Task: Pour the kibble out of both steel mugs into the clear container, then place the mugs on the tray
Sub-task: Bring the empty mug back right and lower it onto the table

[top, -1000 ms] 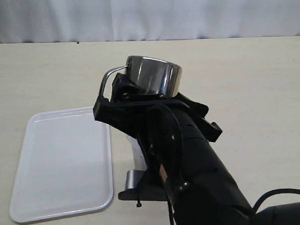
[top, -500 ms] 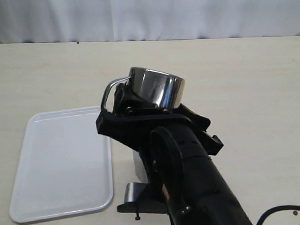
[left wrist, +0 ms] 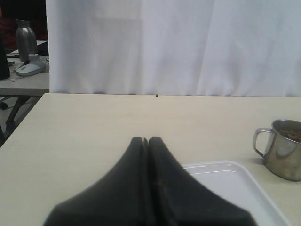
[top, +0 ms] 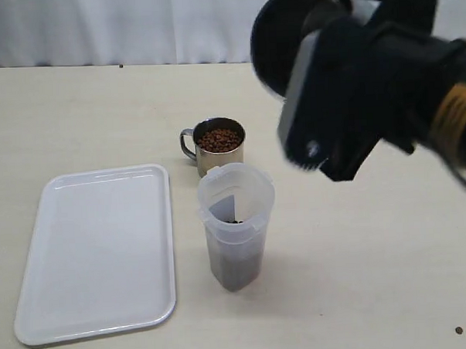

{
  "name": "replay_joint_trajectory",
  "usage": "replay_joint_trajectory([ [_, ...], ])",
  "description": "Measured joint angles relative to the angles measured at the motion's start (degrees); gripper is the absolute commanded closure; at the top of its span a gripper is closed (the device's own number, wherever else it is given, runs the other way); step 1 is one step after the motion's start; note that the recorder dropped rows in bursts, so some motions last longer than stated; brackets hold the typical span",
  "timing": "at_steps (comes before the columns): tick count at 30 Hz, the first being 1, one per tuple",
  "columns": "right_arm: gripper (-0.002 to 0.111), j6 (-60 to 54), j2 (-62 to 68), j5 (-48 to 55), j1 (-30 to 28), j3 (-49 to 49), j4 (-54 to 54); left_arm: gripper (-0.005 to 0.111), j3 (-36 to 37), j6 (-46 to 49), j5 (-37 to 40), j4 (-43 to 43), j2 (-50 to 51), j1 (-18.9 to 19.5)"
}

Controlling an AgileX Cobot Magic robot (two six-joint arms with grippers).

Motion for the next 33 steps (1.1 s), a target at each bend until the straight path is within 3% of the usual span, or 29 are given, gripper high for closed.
replay_joint_trajectory([
  [7, 0.103, 18.9, -0.7, -35.3, -30.7, 1.2, 2.4, 0.107, 0.0, 0.0, 0.0, 0.0, 0.0, 0.0],
  [11, 0.103, 18.3, 8.4, -55.4, -45.6, 1.4, 6.5, 0.107, 0.0, 0.0, 0.0, 0.0, 0.0, 0.0],
  [14, 0.103, 11.6, 18.4, -67.3, -52.7, 1.4, 12.6, 0.107, 0.0, 0.0, 0.0, 0.0, 0.0, 0.0],
  [18, 0.103, -1.1, 33.5, -75.6, -56.7, 1.4, 21.8, 0.107, 0.0, 0.0, 0.0, 0.0, 0.0, 0.0],
  [25, 0.103, -19.3, 53.1, -80.3, -57.1, 1.4, 37.9, 0.107, 0.0, 0.0, 0.0, 0.0, 0.0, 0.0],
  [27, 0.097, -23.0, 56.9, -83.2, -57.1, 1.4, 40.5, 0.107, 0.0, 0.0, 0.0, 0.0, 0.0, 0.0],
  [30, 0.072, -26.6, 59.1, -87.6, -57.1, 1.4, 41.6, 0.107, 0.0, 0.0, 0.0, 0.0, 0.0, 0.0],
  [33, 0.030, -27.7, 58.9, -88.2, -57.1, 1.4, 41.7, 0.107, 0.0, 0.0, 0.0, 0.0, 0.0, 0.0],
])
